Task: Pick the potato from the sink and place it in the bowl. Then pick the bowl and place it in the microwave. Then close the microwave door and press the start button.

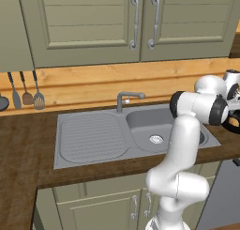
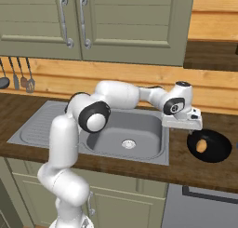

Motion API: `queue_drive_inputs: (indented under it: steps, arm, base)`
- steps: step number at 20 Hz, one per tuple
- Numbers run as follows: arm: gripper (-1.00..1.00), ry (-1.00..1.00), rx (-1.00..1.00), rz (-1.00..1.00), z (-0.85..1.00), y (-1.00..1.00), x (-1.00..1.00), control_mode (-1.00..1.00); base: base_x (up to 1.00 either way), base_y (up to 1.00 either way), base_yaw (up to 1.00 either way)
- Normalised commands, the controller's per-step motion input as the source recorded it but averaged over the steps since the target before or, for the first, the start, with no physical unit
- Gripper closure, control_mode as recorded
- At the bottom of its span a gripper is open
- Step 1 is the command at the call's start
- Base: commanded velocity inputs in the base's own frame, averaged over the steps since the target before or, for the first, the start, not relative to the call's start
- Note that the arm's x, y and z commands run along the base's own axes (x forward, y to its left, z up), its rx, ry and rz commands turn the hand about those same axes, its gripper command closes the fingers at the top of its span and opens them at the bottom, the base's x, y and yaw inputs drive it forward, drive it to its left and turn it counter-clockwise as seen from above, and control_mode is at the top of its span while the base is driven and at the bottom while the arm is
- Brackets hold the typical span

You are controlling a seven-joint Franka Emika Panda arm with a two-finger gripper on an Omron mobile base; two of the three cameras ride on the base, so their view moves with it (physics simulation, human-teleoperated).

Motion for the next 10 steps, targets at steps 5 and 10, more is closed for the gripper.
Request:
queue_drive_inputs:
  steps: [5, 10]
  arm:
    - [-1.0, 0.08, -0.01, 0.04, -0.05, -0.13, 0.15, -1.0]
    - [-1.0, 0.02, 0.0, 0.03, -0.01, -0.17, 0.0, -1.0]
  base:
    - [0.0, 0.0, 0.0]
    - [0.0, 0.0, 0.0]
